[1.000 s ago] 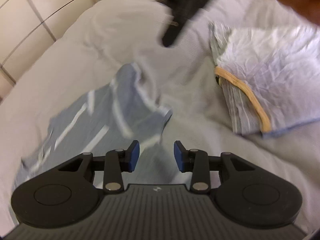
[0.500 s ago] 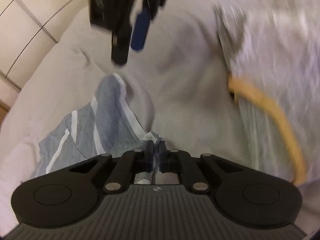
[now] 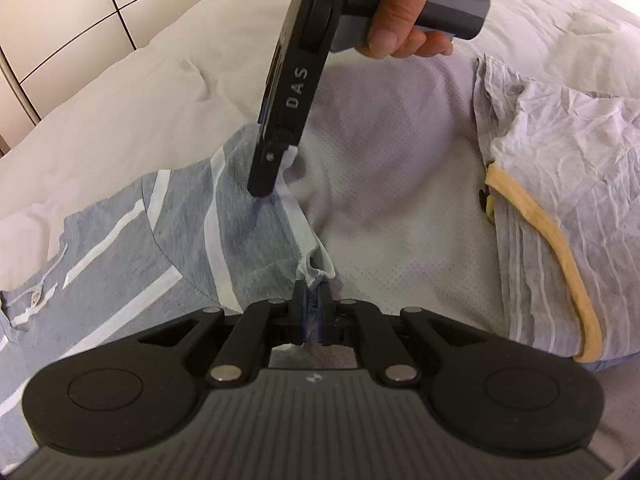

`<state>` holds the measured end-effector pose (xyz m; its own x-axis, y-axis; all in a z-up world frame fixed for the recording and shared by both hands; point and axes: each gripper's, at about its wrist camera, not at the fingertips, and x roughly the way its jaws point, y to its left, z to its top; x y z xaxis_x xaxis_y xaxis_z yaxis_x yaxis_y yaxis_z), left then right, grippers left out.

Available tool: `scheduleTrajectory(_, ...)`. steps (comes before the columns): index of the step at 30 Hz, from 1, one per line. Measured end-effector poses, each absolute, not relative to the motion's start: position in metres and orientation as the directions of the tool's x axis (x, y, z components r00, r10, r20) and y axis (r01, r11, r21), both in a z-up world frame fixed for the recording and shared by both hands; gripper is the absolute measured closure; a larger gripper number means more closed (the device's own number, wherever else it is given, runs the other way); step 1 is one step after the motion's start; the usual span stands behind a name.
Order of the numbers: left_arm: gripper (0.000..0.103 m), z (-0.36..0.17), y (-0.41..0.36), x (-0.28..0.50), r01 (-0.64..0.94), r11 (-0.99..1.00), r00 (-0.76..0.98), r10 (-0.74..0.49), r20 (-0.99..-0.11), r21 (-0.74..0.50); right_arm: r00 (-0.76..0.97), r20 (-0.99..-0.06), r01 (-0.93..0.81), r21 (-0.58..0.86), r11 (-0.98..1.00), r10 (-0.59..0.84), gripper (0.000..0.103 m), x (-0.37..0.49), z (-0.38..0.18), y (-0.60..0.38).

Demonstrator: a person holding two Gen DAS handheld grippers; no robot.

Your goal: Fold clothes

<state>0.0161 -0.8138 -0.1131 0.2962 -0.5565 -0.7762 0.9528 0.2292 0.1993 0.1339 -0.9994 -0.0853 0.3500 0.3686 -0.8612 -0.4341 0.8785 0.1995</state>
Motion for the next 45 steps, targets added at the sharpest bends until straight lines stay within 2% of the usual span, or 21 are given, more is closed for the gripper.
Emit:
scheduleTrajectory(2, 0.101, -0.112, -0.814, 0.015, 0.954, 0.225, 0.293, -0.560, -0.775, 0.197, 0.315, -0.871, -0.453, 0.211, 0.866, 0.376, 0.054, 0.138, -0.091, -0.997)
scheduleTrajectory(3, 0.101, -0.113, -0.813, 0.015, 0.955, 0.223, 0.291, -0.562, -0.774, 0.197, 0.295, -0.876, -0.440, 0.230, 0.868, 0.382, 0.069, 0.142, -0.093, -0.999)
scheduleTrajectory(5, 0.101, -0.114, -0.811, 0.014, 0.955, 0.219, 0.290, -0.567, -0.771, 0.199, 0.250, -0.882, -0.408, 0.277, 0.870, 0.399, 0.086, 0.148, -0.091, -1.006)
scheduleTrajectory(7, 0.101, -0.113, -0.811, 0.012, 0.957, 0.210, 0.288, -0.572, -0.768, 0.202, 0.224, -0.887, -0.361, 0.310, 0.880, 0.405, 0.089, 0.151, -0.083, -1.016)
scheduleTrajectory(8, 0.101, -0.112, -0.812, 0.011, 0.958, 0.206, 0.285, -0.576, -0.766, 0.202, 0.220, -0.887, -0.329, 0.324, 0.887, 0.405, 0.094, 0.151, -0.077, -1.022)
scheduleTrajectory(12, 0.101, -0.112, -0.813, 0.010, 0.960, 0.213, 0.274, -0.588, -0.761, 0.181, 0.237, -0.873, -0.210, 0.383, 0.899, 0.427, 0.096, 0.146, -0.059, -1.043)
scheduleTrajectory(17, 0.101, -0.112, -0.809, 0.022, 0.956, 0.288, 0.234, -0.605, -0.761, 0.066, 0.249, -0.870, -0.196, 0.385, 0.902, 0.425, 0.099, 0.149, -0.055, -1.039)
scheduleTrajectory(21, 0.101, -0.102, -0.791, 0.049, 0.890, 0.430, 0.188, -0.648, -0.738, -0.151, 0.216, -0.864, -0.056, 0.454, 0.889, 0.455, 0.099, 0.155, -0.049, -1.042)
scheduleTrajectory(25, 0.101, -0.100, -0.765, 0.080, 0.738, 0.582, 0.189, -0.664, -0.723, -0.341, 0.199, -0.868, 0.046, 0.471, 0.881, 0.454, 0.099, 0.171, -0.038, -1.036)
scheduleTrajectory(28, 0.101, -0.108, -0.742, 0.101, 0.570, 0.678, 0.198, -0.662, -0.723, -0.464, 0.260, -0.778, 0.054, 0.603, 0.796, 0.571, 0.099, 0.189, -0.032, -1.020)
scheduleTrajectory(30, 0.101, -0.116, -0.726, 0.112, 0.459, 0.713, 0.199, -0.664, -0.721, -0.530, 0.309, -0.730, 0.009, 0.643, 0.766, 0.610, 0.089, 0.203, -0.028, -1.006)
scheduleTrajectory(31, 0.101, -0.120, -0.718, 0.116, 0.408, 0.723, 0.198, -0.666, -0.719, -0.558, 0.335, -0.718, -0.014, 0.643, 0.765, 0.610, 0.088, 0.210, -0.026, -0.999)
scheduleTrajectory(34, 0.100, -0.132, -0.696, 0.124, 0.268, 0.728, 0.188, -0.682, -0.707, -0.631, 0.410, -0.735, -0.046, 0.574, 0.817, 0.540, 0.086, 0.219, -0.019, -0.990)
scheduleTrajectory(39, 0.101, -0.149, -0.669, 0.129, 0.076, 0.684, 0.151, -0.727, -0.670, -0.725, 0.424, -0.788, -0.071, 0.462, 0.884, 0.446, 0.067, 0.208, -0.026, -0.985)
scheduleTrajectory(42, 0.101, -0.146, -0.669, 0.128, 0.126, 0.706, 0.162, -0.707, -0.688, -0.696, 0.367, -0.843, -0.234, 0.326, 0.916, 0.394, 0.068, 0.199, -0.036, -0.969)
scheduleTrajectory(45, 0.099, -0.126, -0.687, 0.116, 0.384, 0.742, 0.203, -0.649, -0.733, -0.550, 0.330, -0.885, -0.446, 0.160, 0.880, 0.329, 0.066, 0.200, -0.047, -0.944)
